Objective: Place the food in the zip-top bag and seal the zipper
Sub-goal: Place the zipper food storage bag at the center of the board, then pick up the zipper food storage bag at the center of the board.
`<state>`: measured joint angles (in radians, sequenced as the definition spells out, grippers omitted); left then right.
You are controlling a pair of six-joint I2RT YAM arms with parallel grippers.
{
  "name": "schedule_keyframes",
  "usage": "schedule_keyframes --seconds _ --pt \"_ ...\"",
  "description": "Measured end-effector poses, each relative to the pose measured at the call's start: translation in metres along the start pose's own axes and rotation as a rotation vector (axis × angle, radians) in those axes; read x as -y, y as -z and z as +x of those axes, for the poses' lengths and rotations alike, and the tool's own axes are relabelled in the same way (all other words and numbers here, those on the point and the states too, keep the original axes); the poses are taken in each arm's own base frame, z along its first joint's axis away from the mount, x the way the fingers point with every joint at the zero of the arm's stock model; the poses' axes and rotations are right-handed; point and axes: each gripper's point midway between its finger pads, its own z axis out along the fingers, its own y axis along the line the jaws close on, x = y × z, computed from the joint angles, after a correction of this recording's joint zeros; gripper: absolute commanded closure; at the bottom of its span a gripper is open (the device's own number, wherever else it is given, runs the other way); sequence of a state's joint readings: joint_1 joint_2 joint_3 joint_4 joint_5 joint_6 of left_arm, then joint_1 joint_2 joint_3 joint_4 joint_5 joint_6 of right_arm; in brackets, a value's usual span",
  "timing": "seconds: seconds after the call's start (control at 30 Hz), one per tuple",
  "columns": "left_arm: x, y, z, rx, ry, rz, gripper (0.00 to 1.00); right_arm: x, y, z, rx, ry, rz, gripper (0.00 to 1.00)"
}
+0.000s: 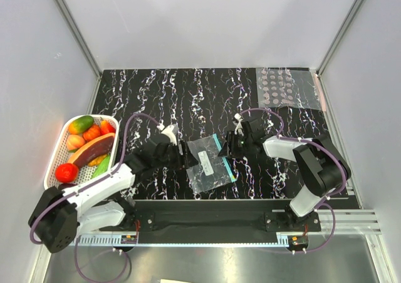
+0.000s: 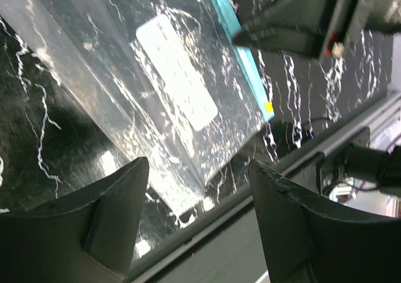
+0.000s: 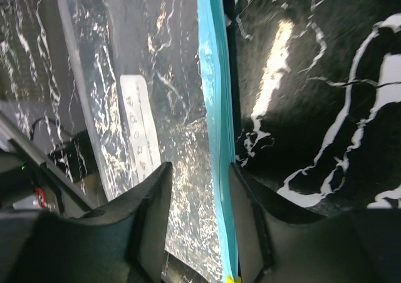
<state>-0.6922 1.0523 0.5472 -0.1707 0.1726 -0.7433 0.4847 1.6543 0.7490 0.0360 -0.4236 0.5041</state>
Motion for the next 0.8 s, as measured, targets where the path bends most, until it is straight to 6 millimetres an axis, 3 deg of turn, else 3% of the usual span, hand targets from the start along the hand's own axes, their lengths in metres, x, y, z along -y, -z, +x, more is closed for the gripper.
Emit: schedule_keyframes --seconds 0.13,0.43,0.67,0.8 --pt "-0.007 -0.013 -0.001 0.002 0.017 -0.03 0.31 -0.006 0.002 0.009 -0.027 -0.004 -0.049 0.57" --pt "-0.032 -0.047 0.019 -0.085 0.039 -0.107 0.32 -0.021 0.006 0.008 -0.034 0.01 -0.123 0.7" --pt "-0.035 -0.055 0.021 -0.09 0.039 -0.102 0.34 -0.03 0.007 0.009 -0.042 0.022 -0.173 0.81" --pt "-0.034 -0.056 0.021 -0.083 0.037 -0.093 0.35 -0.036 0.008 0.01 -0.051 0.03 -0.207 0.8"
